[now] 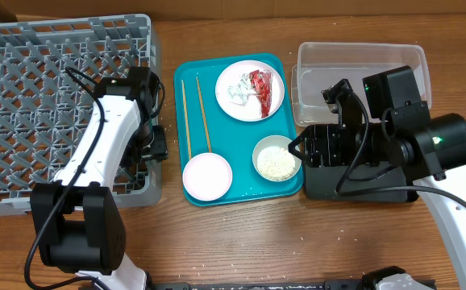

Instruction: Sort waste into correct bins and load items into the dishwasher

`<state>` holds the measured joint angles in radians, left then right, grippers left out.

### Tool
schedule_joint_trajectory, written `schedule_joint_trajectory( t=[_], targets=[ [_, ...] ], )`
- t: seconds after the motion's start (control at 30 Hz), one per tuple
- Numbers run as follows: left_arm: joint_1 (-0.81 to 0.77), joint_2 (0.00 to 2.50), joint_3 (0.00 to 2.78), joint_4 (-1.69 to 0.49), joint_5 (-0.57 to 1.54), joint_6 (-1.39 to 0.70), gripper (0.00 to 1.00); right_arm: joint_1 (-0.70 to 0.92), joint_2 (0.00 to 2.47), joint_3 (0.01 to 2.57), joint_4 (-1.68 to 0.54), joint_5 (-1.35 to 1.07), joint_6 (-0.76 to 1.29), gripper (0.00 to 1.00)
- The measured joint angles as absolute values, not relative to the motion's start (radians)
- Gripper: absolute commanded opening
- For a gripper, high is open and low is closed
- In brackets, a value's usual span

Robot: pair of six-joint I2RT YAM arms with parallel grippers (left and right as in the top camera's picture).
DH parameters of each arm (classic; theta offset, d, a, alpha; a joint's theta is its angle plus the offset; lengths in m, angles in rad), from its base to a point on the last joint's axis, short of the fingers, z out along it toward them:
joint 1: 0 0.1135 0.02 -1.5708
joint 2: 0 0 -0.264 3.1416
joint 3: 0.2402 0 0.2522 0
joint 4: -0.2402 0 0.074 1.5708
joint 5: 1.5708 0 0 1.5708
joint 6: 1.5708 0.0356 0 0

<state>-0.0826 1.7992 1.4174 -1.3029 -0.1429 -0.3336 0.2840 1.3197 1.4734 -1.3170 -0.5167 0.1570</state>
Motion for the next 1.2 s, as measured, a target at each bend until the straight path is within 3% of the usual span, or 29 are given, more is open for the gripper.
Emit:
schedule_joint_trajectory(
  t=[0.37,0.5,0.7,0.83,1.2],
  targets=[
    [-0.083,1.792,1.877,-1.494,-0.001,-0.323,1.0,0.291,1.325,1.473,-1.204,-0.503,0.157,0.76],
    [-0.083,1.754,2.013,-1.496,0.082,-0.304,0.95,0.344,1.364,1.473,-1.181,-0.433,0.157,0.75],
    [-0.083,1.579,2.06,-1.49,0.117,-0.285,0.91,0.414,1.498,1.473,-1.161,-0.347,0.157,0.71],
    [-0.083,1.408,2.072,-1.536,0.101,-0.293,1.0,0.443,1.602,1.473,-1.143,-0.323,0.167,0.68],
    [-0.083,1.208,2.079,-1.691,0.003,-0.321,1.0,0.593,1.898,1.473,-1.077,-0.249,0.266,0.55]
  ],
)
